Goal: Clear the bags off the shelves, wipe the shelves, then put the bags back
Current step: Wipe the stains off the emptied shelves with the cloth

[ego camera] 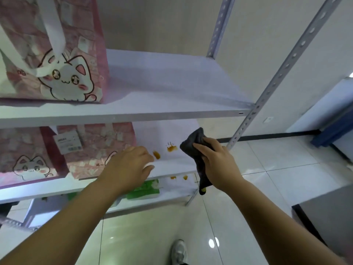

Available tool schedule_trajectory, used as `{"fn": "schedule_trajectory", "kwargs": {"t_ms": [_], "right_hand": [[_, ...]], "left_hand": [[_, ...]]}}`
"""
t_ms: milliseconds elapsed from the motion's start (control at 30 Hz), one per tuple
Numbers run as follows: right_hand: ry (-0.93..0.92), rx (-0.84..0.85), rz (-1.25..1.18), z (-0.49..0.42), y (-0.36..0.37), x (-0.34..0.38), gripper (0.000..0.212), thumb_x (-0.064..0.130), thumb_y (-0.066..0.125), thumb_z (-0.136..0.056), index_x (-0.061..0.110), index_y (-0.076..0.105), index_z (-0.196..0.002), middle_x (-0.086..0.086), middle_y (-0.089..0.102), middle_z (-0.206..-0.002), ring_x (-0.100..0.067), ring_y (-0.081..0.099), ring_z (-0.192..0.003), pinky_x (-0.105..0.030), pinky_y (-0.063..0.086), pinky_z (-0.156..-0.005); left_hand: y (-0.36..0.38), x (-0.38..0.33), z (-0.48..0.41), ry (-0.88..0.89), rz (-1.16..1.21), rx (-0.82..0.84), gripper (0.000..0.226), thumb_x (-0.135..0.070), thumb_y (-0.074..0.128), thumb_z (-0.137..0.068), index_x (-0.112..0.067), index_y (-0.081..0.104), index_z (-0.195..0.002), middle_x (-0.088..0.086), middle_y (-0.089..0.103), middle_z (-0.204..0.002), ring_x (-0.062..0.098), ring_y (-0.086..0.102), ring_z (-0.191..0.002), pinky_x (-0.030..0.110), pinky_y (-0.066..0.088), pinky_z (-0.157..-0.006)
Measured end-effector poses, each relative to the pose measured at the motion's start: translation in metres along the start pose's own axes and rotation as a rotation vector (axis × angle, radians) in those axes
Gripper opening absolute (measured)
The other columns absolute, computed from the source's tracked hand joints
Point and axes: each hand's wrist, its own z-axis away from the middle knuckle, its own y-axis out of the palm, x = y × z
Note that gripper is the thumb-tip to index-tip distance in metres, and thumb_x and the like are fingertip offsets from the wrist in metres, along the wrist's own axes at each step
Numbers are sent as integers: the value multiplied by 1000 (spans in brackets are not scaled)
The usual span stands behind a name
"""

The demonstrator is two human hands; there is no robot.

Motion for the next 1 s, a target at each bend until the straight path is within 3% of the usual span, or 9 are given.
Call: {"fn": "schedule_trajectory", "kwargs": {"t_ms": [267,467,633,867,1000], "right_hand": [[72,228,-14,15,59,-30,40,16,40,-94,27,49,-132,-1,40,-140,-33,49,-102,-46,46,-84],[33,381,-31,-4,115,-52,41,16,39,-93,27,48,-132,0,40,-140,-32,48,-107,-44,44,-89],[-67,437,-12,-25,158,-66,41,17,39,-94,27,46,-133,0,38,-143,-32,48,-105,-41,44,-88],[-189,383,-5,-67,212,-82,42,19,39,-95,28,42,-136,-1,32,-148,-32,46,-110,-46,42,-93],[-186,267,-44,-98,233,-83,42,18,39,-95,24,43,-136,-5,35,-146,-35,46,-108,-49,42,-92]], "left_hand": [[73,12,31,-163,9,291,28,-41,44,-92,-30,62,-110,-7,58,-110,17,53,-105,32,47,-79],[127,16,36,-304,34,375,29,-44,44,-92,-31,60,-114,-10,59,-117,14,54,-107,27,45,-80],[173,11,36,-392,3,469,34,-42,42,-94,-28,56,-122,-6,56,-122,17,51,-112,33,46,-87],[226,26,17,-423,-64,311,34,-33,46,-94,-19,56,-124,-1,56,-121,22,50,-112,31,45,-86],[243,36,-13,-428,-90,220,38,-12,51,-90,-9,53,-128,9,56,-121,29,47,-112,41,48,-87]]}}
